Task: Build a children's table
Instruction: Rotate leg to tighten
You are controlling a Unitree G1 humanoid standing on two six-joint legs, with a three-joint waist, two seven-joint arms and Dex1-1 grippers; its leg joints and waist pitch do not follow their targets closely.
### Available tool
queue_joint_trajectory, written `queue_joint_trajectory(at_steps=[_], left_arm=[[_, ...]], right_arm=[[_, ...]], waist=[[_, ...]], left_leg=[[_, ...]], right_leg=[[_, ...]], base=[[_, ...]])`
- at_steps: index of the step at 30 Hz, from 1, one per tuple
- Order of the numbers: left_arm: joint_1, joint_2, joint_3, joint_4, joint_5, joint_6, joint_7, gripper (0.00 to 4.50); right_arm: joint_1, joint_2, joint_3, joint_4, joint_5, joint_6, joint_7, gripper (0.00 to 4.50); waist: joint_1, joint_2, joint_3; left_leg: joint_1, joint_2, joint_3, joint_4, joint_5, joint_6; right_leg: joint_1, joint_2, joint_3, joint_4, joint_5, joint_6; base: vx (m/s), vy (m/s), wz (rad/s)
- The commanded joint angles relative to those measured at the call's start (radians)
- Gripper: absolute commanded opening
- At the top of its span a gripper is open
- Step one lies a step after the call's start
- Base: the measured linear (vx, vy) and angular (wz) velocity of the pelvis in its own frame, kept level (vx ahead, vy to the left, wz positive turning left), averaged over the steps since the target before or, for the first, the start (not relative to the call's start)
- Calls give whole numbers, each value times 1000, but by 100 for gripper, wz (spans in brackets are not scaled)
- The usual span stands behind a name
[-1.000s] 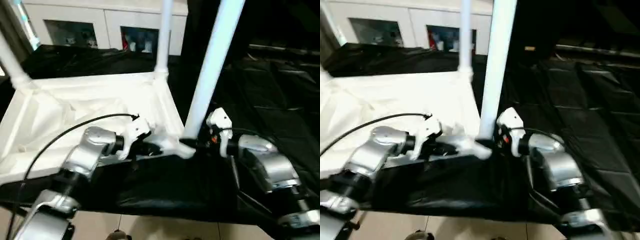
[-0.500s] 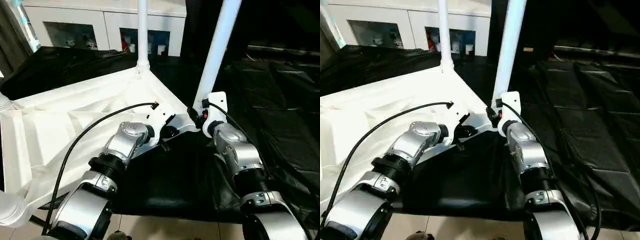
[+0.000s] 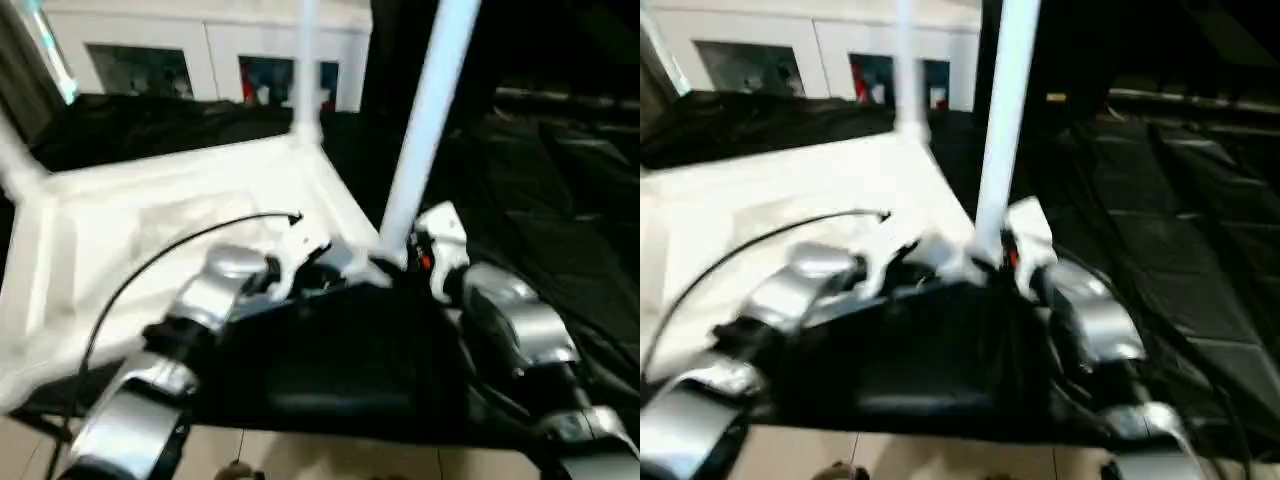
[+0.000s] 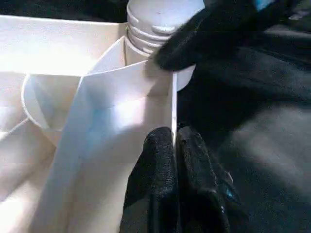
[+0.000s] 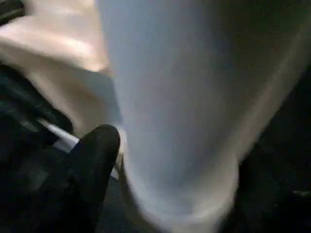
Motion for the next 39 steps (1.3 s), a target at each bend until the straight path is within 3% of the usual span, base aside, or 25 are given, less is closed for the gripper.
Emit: queue_joint_trajectory(at_steps=[1,6,10,15,24,36,39], left_arm=[[14,-3,-19,-66,-71,-20,-104,0],[41,46,-17,-101,-80,-17,-173,0],[49,56,-11,-118,-84,-4,-176,0],[58,59,-11,-132,-87,4,-173,0],[60,59,-9,-138,-85,10,-172,0],[58,60,-9,-129,-77,12,-164,0],[32,25,13,-72,-43,-16,-45,0]], right_arm=[[7,-47,22,-69,23,-16,88,396],[44,-127,75,-131,20,-29,223,396],[49,-130,81,-133,17,-39,237,396],[45,-118,79,-133,33,-36,236,363],[53,-115,83,-136,38,-27,248,285],[73,-90,80,-129,43,-30,217,270],[53,-20,46,-44,13,-32,69,270]], waist=[[1,-8,-72],[11,-15,-65],[10,-18,-64],[8,-19,-64],[8,-18,-62],[8,-18,-59],[3,-17,-59]], left_leg=[[19,11,8,-61,-214,44],[19,14,7,-65,-257,35],[19,14,6,-66,-271,26],[17,12,8,-63,-232,35],[17,11,8,-62,-231,37],[17,11,7,-63,-240,37],[18,9,7,-65,-259,19]], right_leg=[[53,-25,13,-61,-79,-240],[50,-30,16,-69,-198,-211],[45,-32,17,-72,-252,-194],[45,-28,16,-67,-186,-205],[45,-28,16,-67,-201,-202],[44,-27,16,-69,-204,-203],[41,-27,15,-72,-232,-198]], base=[[0,0,0],[0,0,0],[0,0,0],[0,0,0],[0,0,0],[0,0,0],[0,0,0]])
